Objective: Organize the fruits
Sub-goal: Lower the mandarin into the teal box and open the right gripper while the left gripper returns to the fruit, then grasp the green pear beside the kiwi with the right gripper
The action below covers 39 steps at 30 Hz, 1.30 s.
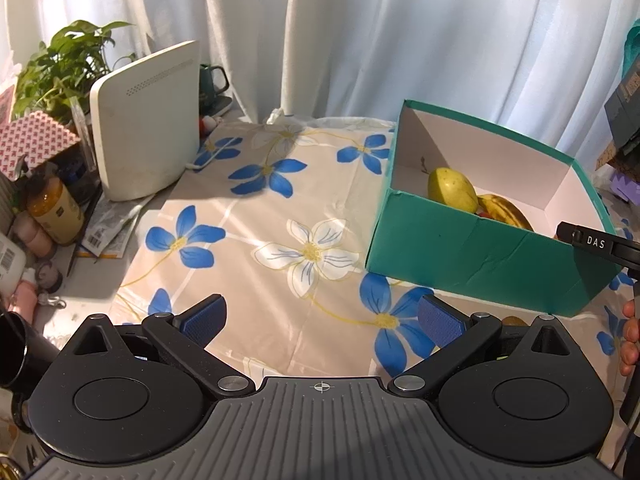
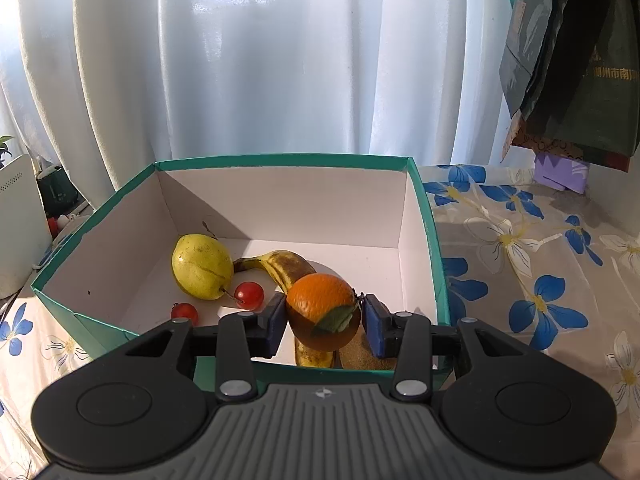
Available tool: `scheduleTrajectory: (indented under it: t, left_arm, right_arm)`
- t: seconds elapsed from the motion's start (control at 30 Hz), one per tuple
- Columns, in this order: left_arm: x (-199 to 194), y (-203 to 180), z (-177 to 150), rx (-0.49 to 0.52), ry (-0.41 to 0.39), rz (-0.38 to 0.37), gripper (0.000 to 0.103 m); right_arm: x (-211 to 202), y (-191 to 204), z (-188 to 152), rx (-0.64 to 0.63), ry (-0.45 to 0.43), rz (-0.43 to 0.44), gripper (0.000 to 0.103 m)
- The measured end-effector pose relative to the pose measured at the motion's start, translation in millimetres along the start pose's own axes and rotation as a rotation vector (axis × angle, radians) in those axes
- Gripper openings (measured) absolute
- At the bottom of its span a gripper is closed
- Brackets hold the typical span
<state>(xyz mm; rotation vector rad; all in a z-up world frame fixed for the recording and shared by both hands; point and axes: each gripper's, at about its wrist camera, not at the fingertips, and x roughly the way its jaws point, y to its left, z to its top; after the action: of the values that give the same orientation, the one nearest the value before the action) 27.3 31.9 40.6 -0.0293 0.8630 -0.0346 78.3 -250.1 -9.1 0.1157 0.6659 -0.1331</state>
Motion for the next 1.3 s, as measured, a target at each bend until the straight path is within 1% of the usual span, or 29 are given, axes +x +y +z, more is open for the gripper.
scheduleTrajectory:
  t: [0.17, 0.2, 0.27, 0.3, 0.4, 0.5, 0.63, 0.7, 0.87, 1.1, 1.2, 1.3]
  left_arm:
    - [2, -4, -3, 0.029, 0.01, -0.009, 0.103]
    - [2, -5, -4, 0.035, 0.012, -0.012, 0.103]
    - [4, -7, -7, 0.048, 0.018, -0.025, 0.103]
    - [5, -8, -9, 0.054, 0.022, -0.03, 0.103]
    - [8, -12, -14, 0.083, 0.032, -0.036, 0.103]
    - [10, -16, -20, 0.104, 0.043, -0.048, 0.103]
    - [11, -21, -26, 0.133, 0.043, -0.067, 0.103]
    - [11, -24, -28, 0.148, 0.048, -0.084, 0.103]
    - [9, -26, -35, 0.184, 0.054, -0.097, 0.103]
    - [5, -13, -44, 0.201, 0.06, -0.089, 0.103]
    - [6, -6, -46, 0.195, 0.066, -0.079, 0.103]
    - [8, 2, -47, 0.179, 0.077, -0.074, 0.103]
  right_arm:
    - [-12, -3, 1, 0.015, -0.023, 0.003, 0.053]
    - [-18, -3, 1, 0.017, -0.035, 0.007, 0.054]
    - [-38, -2, 0, 0.019, -0.069, 0.012, 0.065]
    - [-49, -1, -3, 0.019, -0.087, 0.018, 0.067]
    - [-80, 3, -15, 0.017, -0.109, 0.036, 0.072]
    - [-100, 7, -37, 0.017, -0.078, 0.062, 0.077]
    - [-108, 11, -65, 0.016, -0.002, 0.058, 0.08]
    - [-108, 13, -73, 0.023, 0.034, 0.053, 0.08]
    - [-112, 22, -86, 0.045, 0.067, 0.066, 0.08]
    - [-97, 26, -91, 0.104, 0.131, 0.074, 0.08]
    - [-89, 27, -86, 0.133, 0.142, 0.078, 0.081]
    - [-79, 31, -78, 0.155, 0.146, 0.059, 0.081]
